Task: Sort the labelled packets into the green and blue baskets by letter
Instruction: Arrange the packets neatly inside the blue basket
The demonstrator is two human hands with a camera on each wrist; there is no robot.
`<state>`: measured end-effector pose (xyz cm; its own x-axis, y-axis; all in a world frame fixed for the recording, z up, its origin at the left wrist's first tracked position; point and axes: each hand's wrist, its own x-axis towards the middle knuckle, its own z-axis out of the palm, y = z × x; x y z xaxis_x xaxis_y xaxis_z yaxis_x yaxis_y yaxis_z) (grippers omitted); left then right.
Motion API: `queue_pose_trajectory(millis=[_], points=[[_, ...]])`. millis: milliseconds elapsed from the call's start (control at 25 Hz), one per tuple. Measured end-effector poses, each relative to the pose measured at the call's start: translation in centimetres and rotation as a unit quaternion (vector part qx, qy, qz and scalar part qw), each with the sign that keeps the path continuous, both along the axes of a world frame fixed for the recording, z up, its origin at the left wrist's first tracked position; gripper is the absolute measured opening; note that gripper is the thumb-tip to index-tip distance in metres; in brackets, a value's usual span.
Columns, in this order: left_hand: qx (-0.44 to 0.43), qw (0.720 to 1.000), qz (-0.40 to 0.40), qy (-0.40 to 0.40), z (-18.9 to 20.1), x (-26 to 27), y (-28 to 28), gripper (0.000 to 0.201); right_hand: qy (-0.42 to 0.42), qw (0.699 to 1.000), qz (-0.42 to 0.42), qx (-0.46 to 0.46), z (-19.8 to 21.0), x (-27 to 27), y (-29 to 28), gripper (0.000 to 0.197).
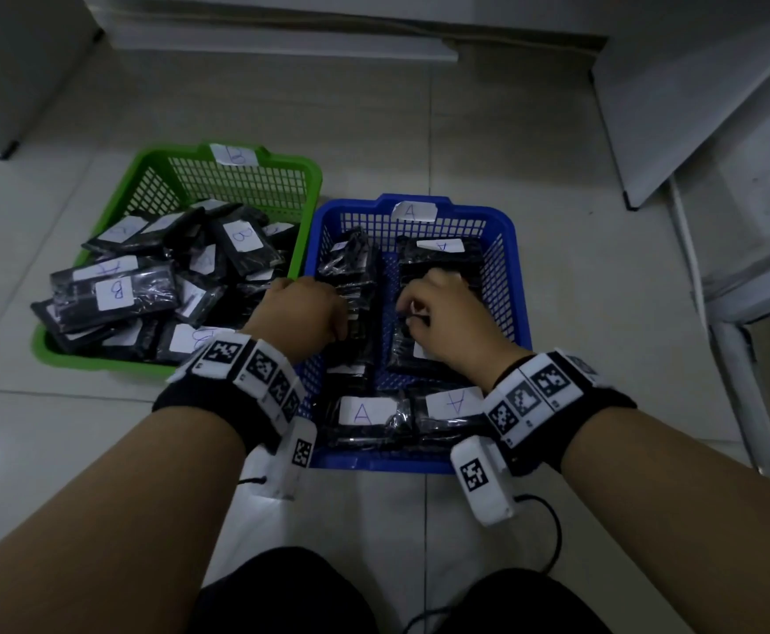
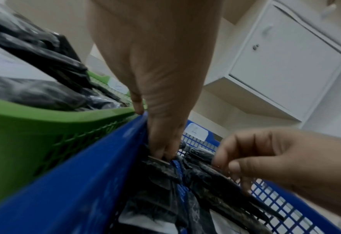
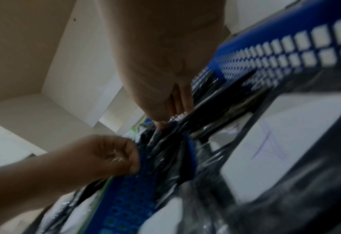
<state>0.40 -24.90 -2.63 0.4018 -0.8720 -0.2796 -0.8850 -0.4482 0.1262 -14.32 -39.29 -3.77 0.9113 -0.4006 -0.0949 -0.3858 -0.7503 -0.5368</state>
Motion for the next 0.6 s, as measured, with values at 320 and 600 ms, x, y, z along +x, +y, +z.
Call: queue_pose_trajectory(millis=[320,600], points=[[-0.145,0.984,0.051,0.086,-0.7,2.1,0.6,0.037,0.286,0.929,0.205,0.117,-0.2,2.0,4.5,0.034],[-0.153,0.980,0.053,0.115,-1.9,3.0,1.1,0.045,0.282,0.942,0.091,0.159,0.4,3.1,4.2,0.036]])
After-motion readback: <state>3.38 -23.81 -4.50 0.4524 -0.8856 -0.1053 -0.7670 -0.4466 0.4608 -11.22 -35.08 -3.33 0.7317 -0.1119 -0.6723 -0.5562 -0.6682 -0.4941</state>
